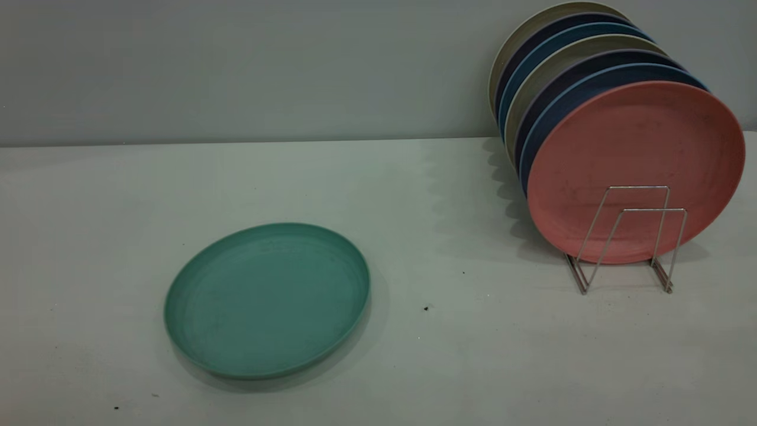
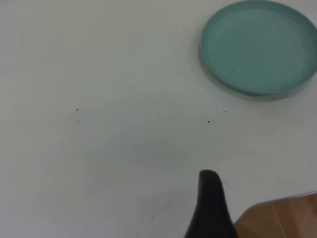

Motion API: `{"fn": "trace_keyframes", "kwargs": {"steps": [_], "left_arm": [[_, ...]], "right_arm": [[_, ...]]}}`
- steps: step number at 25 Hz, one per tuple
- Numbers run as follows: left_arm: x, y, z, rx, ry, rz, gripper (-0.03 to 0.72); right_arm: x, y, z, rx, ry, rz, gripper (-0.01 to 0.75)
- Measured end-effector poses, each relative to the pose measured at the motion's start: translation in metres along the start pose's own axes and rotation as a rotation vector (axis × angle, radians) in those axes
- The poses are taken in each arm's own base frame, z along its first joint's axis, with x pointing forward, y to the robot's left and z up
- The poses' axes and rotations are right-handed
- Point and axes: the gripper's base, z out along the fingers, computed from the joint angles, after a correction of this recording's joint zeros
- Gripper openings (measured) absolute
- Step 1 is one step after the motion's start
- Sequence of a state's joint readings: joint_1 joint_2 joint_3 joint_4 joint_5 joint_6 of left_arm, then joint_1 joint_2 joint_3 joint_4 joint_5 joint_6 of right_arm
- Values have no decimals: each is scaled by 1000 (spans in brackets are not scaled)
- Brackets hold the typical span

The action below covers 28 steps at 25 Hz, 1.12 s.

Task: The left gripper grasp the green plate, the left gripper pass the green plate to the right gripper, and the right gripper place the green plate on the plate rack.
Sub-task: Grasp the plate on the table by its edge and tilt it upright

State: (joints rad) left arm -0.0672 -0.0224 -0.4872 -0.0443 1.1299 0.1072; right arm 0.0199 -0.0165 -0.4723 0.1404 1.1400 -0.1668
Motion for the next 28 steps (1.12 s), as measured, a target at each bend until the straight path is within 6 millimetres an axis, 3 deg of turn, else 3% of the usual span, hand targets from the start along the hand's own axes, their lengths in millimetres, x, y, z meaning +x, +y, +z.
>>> {"fn": "trace_keyframes", "kwargs": {"steps": [8,11,14,20,24,28], "left_arm": [[-7,2,0,-15,28,-44,582],[-32,8,4,-45,47,-71,582],[-68,13,17,-59,67,-69,582],[-136,20,66,-36,191,-77,575],[-160,22,109,-16,258,-91,545],[-171,20,155,31,326,-149,522]], "right_arm": [[-10,3,3,-49,26,107,473],[-32,0,13,-57,68,128,473],[-60,-6,32,-52,113,118,473],[-107,-17,80,-78,237,16,473],[-124,-18,117,-144,218,-10,473],[-128,-13,158,-266,227,1,473]]}}
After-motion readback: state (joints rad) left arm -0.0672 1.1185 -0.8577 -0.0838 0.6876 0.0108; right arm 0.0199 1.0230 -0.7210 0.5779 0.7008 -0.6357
